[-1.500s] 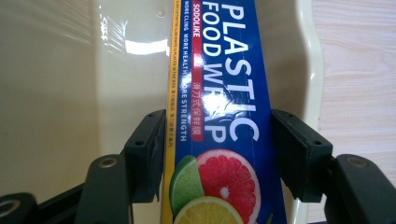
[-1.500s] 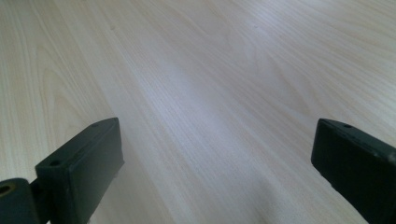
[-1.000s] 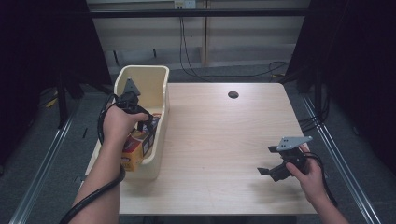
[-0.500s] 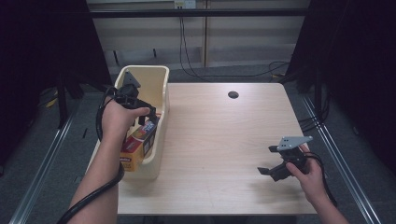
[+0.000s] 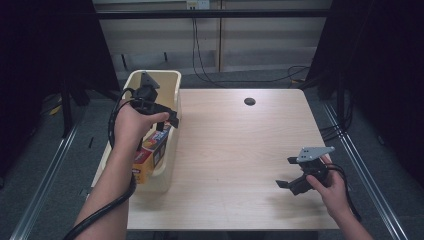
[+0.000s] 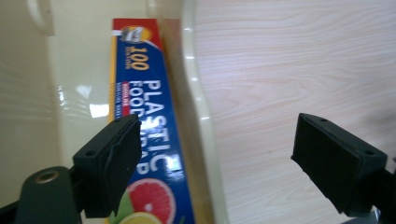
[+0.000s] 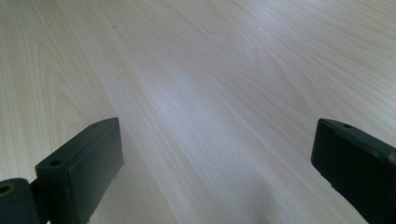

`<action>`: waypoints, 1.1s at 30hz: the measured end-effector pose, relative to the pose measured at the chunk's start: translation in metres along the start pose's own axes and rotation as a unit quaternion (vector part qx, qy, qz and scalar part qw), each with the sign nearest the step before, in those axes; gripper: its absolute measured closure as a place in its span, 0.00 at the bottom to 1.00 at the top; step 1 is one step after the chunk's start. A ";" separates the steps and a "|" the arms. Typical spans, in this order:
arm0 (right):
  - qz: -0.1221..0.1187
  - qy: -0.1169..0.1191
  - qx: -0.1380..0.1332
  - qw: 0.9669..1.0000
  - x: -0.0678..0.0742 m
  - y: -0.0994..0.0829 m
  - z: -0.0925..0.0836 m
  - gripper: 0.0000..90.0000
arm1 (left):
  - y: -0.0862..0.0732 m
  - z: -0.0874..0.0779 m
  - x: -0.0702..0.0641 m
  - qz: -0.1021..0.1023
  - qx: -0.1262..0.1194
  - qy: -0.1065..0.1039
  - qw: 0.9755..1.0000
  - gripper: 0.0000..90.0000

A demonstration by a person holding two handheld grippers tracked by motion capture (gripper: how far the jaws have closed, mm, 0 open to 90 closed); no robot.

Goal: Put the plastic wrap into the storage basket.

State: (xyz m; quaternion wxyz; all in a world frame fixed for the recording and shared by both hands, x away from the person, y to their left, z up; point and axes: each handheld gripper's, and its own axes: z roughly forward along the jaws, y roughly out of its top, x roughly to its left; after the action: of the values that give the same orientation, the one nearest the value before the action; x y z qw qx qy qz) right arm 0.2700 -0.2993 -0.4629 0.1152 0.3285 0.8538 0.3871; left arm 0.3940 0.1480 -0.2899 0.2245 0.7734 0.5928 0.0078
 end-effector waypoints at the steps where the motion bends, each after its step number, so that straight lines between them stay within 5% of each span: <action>1: 0.001 -0.001 0.001 1.000 0.000 0.000 0.000 0.02 | 0.000 0.000 -0.003 0.005 -0.003 0.002 1.000 0.17; 13: 0.002 0.000 0.001 1.000 0.000 -0.002 -0.001 0.02 | 0.002 0.004 -0.027 0.045 -0.003 -0.029 0.999 0.16; 33: 0.005 0.000 -0.001 1.000 -0.001 -0.002 -0.002 0.02 | 0.000 0.027 -0.053 0.080 0.011 -0.057 0.995 0.16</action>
State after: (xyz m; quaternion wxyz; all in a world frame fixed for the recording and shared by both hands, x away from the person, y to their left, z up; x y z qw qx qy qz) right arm 0.2683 -0.3025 -0.4632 0.1136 0.3331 0.8517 0.3883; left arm 0.3860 0.0895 -0.3008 0.2479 0.8200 0.5153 -0.0249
